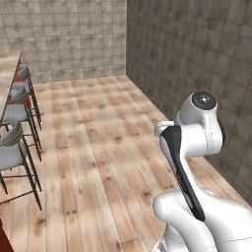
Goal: Four empty soda cans are scattered around the kitchen. Gather all the cans and cluster them next to the stove for recycling.
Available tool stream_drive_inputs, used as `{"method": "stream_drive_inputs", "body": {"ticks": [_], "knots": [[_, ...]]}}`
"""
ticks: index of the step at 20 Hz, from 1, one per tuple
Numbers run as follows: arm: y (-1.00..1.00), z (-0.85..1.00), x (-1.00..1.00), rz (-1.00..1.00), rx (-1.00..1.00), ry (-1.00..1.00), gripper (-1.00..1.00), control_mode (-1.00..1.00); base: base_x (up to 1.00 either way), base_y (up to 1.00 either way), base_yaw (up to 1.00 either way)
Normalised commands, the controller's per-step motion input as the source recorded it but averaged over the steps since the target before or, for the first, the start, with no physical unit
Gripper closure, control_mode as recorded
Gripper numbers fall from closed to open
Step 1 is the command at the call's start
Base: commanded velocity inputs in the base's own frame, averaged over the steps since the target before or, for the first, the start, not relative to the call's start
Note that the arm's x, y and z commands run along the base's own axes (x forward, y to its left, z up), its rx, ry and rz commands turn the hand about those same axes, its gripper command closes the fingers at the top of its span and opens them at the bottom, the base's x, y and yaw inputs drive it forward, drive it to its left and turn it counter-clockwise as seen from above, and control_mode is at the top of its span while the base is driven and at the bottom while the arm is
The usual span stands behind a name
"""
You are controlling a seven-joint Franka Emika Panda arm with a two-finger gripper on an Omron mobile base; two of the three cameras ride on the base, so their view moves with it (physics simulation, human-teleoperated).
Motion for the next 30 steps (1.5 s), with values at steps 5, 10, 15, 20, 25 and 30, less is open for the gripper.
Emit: {"method": "stream_drive_inputs", "body": {"ticks": [5,10,15,20,25,30], "knots": [[0.0,0.0,0.0,0.0,0.0,0.0,-1.0,1.0,0.94,-0.44,0.14],[0.0,0.0,0.0,0.0,0.0,0.0,-1.0,1.0,0.92,-0.44,0.16],[0.0,0.0,0.0,0.0,0.0,0.0,-1.0,1.0,0.92,-0.45,0.15],[0.0,0.0,0.0,0.0,0.0,0.0,-1.0,1.0,0.85,-0.48,0.14],[0.0,0.0,0.0,0.0,0.0,0.0,-1.0,1.0,0.84,-0.44,0.13],[0.0,0.0,0.0,0.0,0.0,0.0,-1.0,1.0,0.86,-0.41,0.13]]}}
